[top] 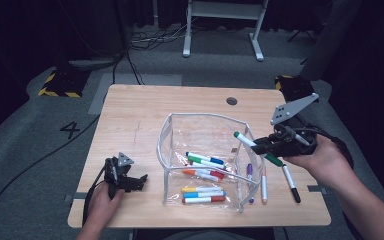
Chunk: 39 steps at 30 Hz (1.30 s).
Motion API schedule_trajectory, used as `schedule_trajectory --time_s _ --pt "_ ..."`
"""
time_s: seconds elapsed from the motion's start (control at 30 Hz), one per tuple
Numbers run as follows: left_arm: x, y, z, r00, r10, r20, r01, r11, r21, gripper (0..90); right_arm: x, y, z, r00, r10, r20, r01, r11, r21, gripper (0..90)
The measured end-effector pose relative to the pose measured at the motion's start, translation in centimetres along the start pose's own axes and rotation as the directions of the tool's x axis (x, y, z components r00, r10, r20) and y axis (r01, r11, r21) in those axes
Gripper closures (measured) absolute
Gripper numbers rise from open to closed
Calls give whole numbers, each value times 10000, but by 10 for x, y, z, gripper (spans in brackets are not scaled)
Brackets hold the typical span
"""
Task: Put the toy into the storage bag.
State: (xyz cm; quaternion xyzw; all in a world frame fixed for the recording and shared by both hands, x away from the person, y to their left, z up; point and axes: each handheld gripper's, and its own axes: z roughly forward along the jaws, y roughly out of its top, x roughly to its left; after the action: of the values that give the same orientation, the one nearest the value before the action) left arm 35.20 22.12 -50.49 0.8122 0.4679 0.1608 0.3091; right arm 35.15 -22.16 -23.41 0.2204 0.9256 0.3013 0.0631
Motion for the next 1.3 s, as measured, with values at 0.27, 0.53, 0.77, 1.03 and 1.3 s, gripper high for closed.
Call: schedule_trajectory --time_s 0.27,0.53,0.77,1.03,1.3 --pt "0 0 0 10000 -2 1 2 10000 -1 0 6 35 19 9967 -655 -469 670 9973 301 762" --pt "0 0 0 10000 -4 1 4 10000 -3 0 12 59 45 9889 -1087 -1010 1162 9906 716 763" --pt "0 0 0 10000 0 2 0 10000 1 0 16 73 69 9804 -1322 -1464 1479 9837 1021 763" --pt "0 0 0 10000 -3 3 3 10000 -1 0 16 79 103 9743 -1217 -1897 1536 9745 1635 763" --pt "0 0 0 10000 -4 4 4 10000 -2 0 17 72 135 9662 -1026 -2366 1580 9607 2284 763"
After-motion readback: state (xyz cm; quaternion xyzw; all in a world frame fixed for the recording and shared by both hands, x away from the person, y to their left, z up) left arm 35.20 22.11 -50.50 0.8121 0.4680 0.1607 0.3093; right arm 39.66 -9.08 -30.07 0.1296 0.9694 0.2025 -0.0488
